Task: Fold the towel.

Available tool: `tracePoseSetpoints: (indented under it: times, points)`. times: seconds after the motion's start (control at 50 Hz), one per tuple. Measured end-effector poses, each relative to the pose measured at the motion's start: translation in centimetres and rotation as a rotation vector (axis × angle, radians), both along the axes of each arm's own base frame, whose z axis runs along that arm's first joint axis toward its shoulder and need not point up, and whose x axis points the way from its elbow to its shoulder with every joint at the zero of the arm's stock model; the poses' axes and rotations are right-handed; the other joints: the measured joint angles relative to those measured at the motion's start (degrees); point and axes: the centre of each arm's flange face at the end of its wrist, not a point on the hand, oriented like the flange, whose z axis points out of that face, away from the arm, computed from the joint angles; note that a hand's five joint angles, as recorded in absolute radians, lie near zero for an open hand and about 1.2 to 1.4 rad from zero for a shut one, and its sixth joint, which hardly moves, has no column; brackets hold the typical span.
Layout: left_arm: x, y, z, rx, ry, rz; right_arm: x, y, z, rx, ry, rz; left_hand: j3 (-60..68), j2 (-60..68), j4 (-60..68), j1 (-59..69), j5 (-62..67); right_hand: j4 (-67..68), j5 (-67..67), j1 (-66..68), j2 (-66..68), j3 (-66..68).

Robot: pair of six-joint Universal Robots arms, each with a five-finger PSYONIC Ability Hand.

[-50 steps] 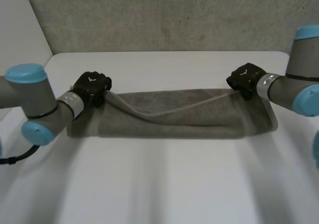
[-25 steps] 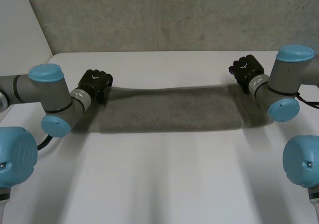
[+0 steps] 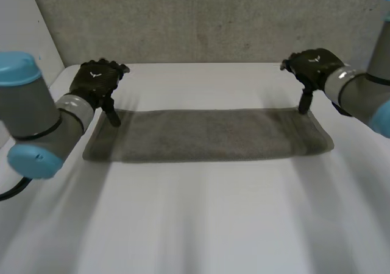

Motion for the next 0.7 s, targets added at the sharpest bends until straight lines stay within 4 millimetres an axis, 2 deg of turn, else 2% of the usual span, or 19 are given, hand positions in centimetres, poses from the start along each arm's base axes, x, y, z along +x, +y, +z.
tracePoseSetpoints:
  times: [0.06, 0.18, 0.28, 0.42, 0.48, 0.54, 0.58, 0.64, 0.7]
  points:
    - [0.4, 1.7, 0.4, -0.03, 0.016, -0.017, -1.2, 1.3, -1.0, 0.017, 0.025, -0.015, 0.0, 0.0, 0.0, 0.0, 0.0, 0.0, 0.0, 0.0, 0.0, 0.0]
    - [1.2, 4.7, 0.2, -0.059, 0.03, -0.034, -3.2, 3.2, -4.4, 0.053, 0.086, -0.038, 0.0, 0.0, 0.0, 0.0, 0.0, 0.0, 0.0, -0.01, 0.0, 0.0]
    - [1.5, 5.9, -0.7, -0.045, 0.029, -0.034, -4.1, 3.4, -6.9, 0.067, 0.117, -0.045, -0.01, 0.0, 0.0, 0.0, -0.01, 0.0, 0.0, -0.01, 0.0, -0.01]
    - [1.8, 6.6, -2.1, -0.017, 0.027, -0.029, -5.3, 2.1, -10.7, 0.059, 0.152, -0.06, -0.01, 0.0, 0.0, 0.0, -0.01, 1.07, 1.98, 2.32, 1.67, 1.45]
    - [1.9, 6.7, -2.4, -0.009, 0.029, -0.028, -5.6, 1.5, -11.9, 0.058, 0.165, -0.064, -0.01, 0.0, 0.0, 0.0, -0.01, 13.02, 14.29, 14.38, 13.99, 13.56]
    - [1.9, 6.6, -2.6, -0.006, 0.031, -0.026, -5.8, 1.0, -12.8, 0.058, 0.175, -0.067, -0.01, 0.0, 0.0, 0.0, -0.01, 31.39, 32.81, 32.81, 32.72, 32.03]
    - [1.9, 6.6, -2.6, -0.003, 0.031, -0.026, -5.9, 0.6, -13.3, 0.058, 0.18, -0.071, -0.01, 0.0, 0.0, 0.0, -0.01, 50.79, 52.19, 52.83, 52.91, 51.36]
    - [1.9, 6.6, -2.7, -0.002, 0.032, -0.025, -6.3, 0.0, -13.5, 0.056, 0.184, -0.081, -0.01, 0.0, 0.0, 0.0, -0.01, 61.4, 62.78, 61.9, 60.62, 62.06]
    - [1.9, 6.6, -2.7, -0.001, 0.034, -0.025, -6.9, -0.6, -13.3, 0.052, 0.19, -0.1, -0.01, 0.0, 0.0, 0.0, 0.0, 62.01, 63.18, 61.99, 60.62, 62.56]
